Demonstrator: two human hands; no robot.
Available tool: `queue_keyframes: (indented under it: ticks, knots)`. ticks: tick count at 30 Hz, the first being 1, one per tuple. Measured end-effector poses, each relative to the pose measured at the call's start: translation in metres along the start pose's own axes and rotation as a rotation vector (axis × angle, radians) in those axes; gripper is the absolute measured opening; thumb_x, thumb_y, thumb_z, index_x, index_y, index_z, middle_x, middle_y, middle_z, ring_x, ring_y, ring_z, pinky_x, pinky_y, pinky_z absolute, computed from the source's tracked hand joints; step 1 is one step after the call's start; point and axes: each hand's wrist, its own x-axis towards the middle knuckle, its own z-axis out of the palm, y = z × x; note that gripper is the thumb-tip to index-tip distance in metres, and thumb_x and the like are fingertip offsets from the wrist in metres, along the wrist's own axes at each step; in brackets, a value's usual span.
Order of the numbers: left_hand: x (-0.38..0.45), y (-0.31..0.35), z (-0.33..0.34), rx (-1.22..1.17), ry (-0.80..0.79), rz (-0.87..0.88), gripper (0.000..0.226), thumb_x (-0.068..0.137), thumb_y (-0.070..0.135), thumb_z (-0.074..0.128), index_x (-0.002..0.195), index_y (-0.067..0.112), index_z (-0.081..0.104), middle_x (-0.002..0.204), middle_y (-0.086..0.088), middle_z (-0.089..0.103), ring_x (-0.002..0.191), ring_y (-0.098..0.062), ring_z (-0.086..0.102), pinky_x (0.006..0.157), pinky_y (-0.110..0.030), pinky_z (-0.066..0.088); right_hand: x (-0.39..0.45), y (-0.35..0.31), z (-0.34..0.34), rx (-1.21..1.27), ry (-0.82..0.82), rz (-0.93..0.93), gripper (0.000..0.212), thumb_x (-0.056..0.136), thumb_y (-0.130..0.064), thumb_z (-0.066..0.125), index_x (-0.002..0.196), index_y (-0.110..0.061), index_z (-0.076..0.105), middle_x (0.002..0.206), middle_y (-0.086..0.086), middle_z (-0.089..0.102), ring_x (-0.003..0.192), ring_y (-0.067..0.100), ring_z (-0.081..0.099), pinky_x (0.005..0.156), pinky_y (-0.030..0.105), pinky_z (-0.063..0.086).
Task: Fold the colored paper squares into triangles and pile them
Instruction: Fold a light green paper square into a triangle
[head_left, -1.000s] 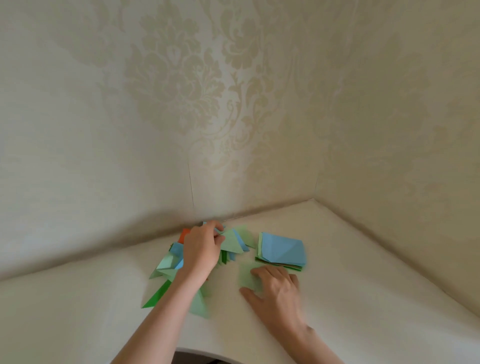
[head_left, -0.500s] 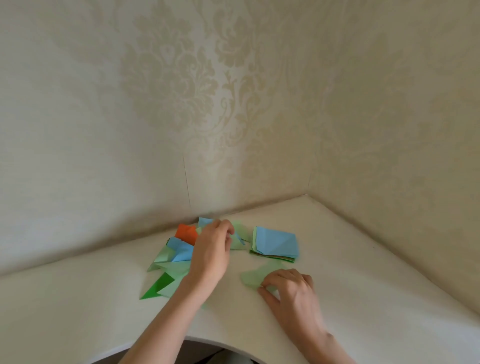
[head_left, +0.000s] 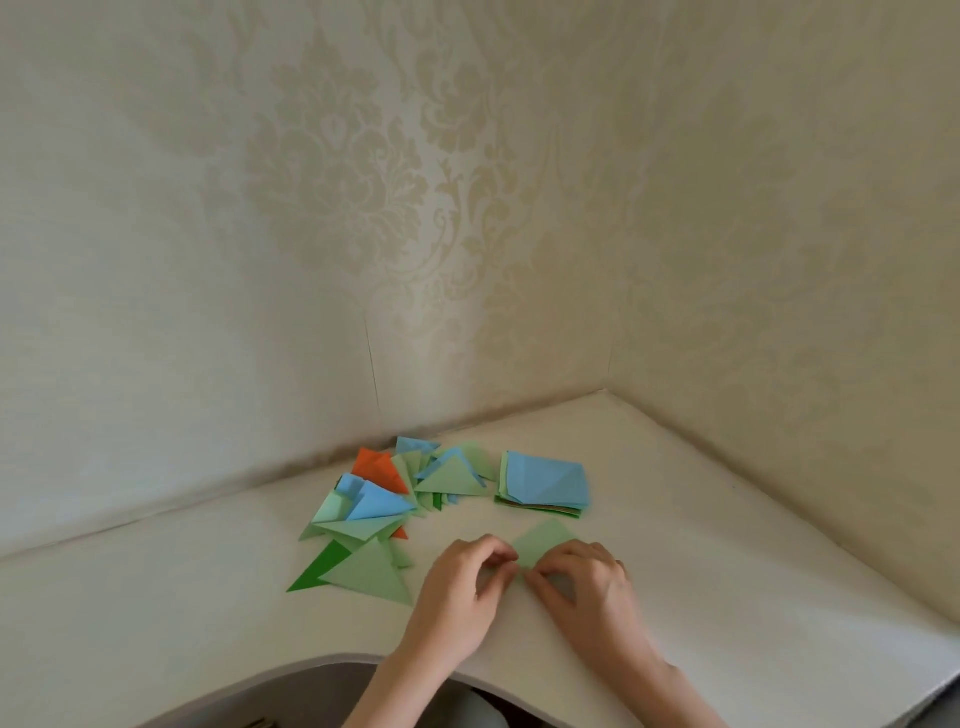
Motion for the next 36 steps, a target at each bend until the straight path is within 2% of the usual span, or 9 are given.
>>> queue_keyframes:
  ticks: [5, 9, 12, 17, 22, 25, 28, 31, 36]
  knots:
    - [0.005, 0.003, 0.007, 0.032, 0.041, -0.022, 0.006, 0.088, 0.03, 0.064, 0.094, 0.03, 0.065, 0.084, 0.021, 0.063, 0.087, -0.002, 0.056, 0.08, -0.025, 0.047, 0.009, -0.002, 0.001, 0.034, -0.018, 0.047, 0.033, 0.076, -0.057, 0.05, 0.071, -0.03, 0.067, 0.073, -0.018, 0.062, 0.075, 0.01, 0.056, 0.069, 0.034, 0.049]
    - [0.007, 0.006, 0.018, 0.16, 0.099, -0.005, 0.002, 0.088, 0.033, 0.061, 0.09, 0.033, 0.062, 0.081, 0.021, 0.057, 0.083, -0.007, 0.053, 0.075, -0.033, 0.048, 0.011, -0.002, 0.003, 0.083, -0.033, 0.092, 0.016, 0.073, -0.049, 0.059, 0.073, -0.033, 0.064, 0.073, -0.021, 0.058, 0.075, 0.006, 0.056, 0.072, 0.035, 0.049]
    - [0.006, 0.002, 0.02, 0.159, 0.128, -0.007, 0.006, 0.086, 0.028, 0.064, 0.091, 0.03, 0.063, 0.086, 0.017, 0.056, 0.083, -0.009, 0.055, 0.075, -0.036, 0.049, 0.011, -0.002, 0.003, 0.118, -0.041, 0.125, 0.011, 0.07, -0.045, 0.065, 0.073, -0.036, 0.059, 0.075, -0.022, 0.059, 0.077, 0.007, 0.058, 0.074, 0.036, 0.05]
    - [0.006, 0.002, 0.019, 0.091, 0.143, -0.07, 0.009, 0.084, 0.024, 0.066, 0.092, 0.028, 0.064, 0.087, 0.018, 0.056, 0.085, -0.003, 0.057, 0.078, -0.031, 0.05, 0.011, -0.003, 0.001, 0.116, -0.082, 0.169, 0.027, 0.07, -0.036, 0.075, 0.075, -0.038, 0.049, 0.075, -0.022, 0.058, 0.078, 0.006, 0.056, 0.077, 0.035, 0.048]
    - [0.005, 0.0, 0.016, 0.009, 0.139, -0.115, 0.018, 0.083, 0.014, 0.067, 0.09, 0.03, 0.064, 0.085, 0.019, 0.059, 0.082, 0.003, 0.057, 0.075, -0.02, 0.048, 0.015, -0.001, -0.002, 0.184, -0.157, 0.195, 0.03, 0.072, -0.024, 0.079, 0.085, -0.036, 0.055, 0.077, -0.019, 0.06, 0.08, 0.002, 0.056, 0.078, 0.025, 0.045]
    - [0.003, -0.001, 0.013, -0.049, 0.11, -0.12, 0.023, 0.083, 0.007, 0.065, 0.09, 0.029, 0.065, 0.087, 0.019, 0.061, 0.084, 0.001, 0.059, 0.074, -0.02, 0.05, 0.014, 0.006, -0.006, 0.23, -0.174, 0.164, 0.026, 0.076, -0.015, 0.076, 0.091, -0.031, 0.062, 0.081, -0.017, 0.062, 0.081, 0.001, 0.057, 0.078, 0.018, 0.043]
    - [0.0, 0.0, 0.008, -0.067, 0.1, -0.094, 0.03, 0.083, 0.001, 0.06, 0.092, 0.029, 0.066, 0.091, 0.019, 0.063, 0.089, 0.001, 0.059, 0.077, -0.016, 0.048, 0.011, 0.006, -0.007, 0.145, -0.188, 0.099, 0.016, 0.086, -0.028, 0.067, 0.102, -0.028, 0.068, 0.088, -0.02, 0.058, 0.087, 0.004, 0.057, 0.082, 0.023, 0.044]
    - [-0.001, 0.002, 0.004, -0.1, 0.061, -0.088, 0.041, 0.081, -0.005, 0.053, 0.097, 0.031, 0.065, 0.097, 0.02, 0.063, 0.097, 0.0, 0.057, 0.082, -0.014, 0.045, 0.01, 0.002, -0.005, 0.061, -0.164, 0.083, 0.022, 0.083, -0.049, 0.061, 0.096, -0.032, 0.067, 0.089, -0.02, 0.058, 0.087, 0.007, 0.056, 0.079, 0.027, 0.044]
    - [-0.004, 0.004, 0.002, -0.048, 0.061, -0.053, 0.049, 0.074, -0.007, 0.051, 0.102, 0.03, 0.064, 0.102, 0.025, 0.057, 0.105, 0.0, 0.05, 0.085, -0.008, 0.038, 0.013, -0.001, -0.004, -0.039, -0.206, 0.096, 0.016, 0.089, -0.042, 0.058, 0.09, -0.028, 0.065, 0.09, -0.012, 0.06, 0.088, 0.014, 0.054, 0.079, 0.032, 0.041]
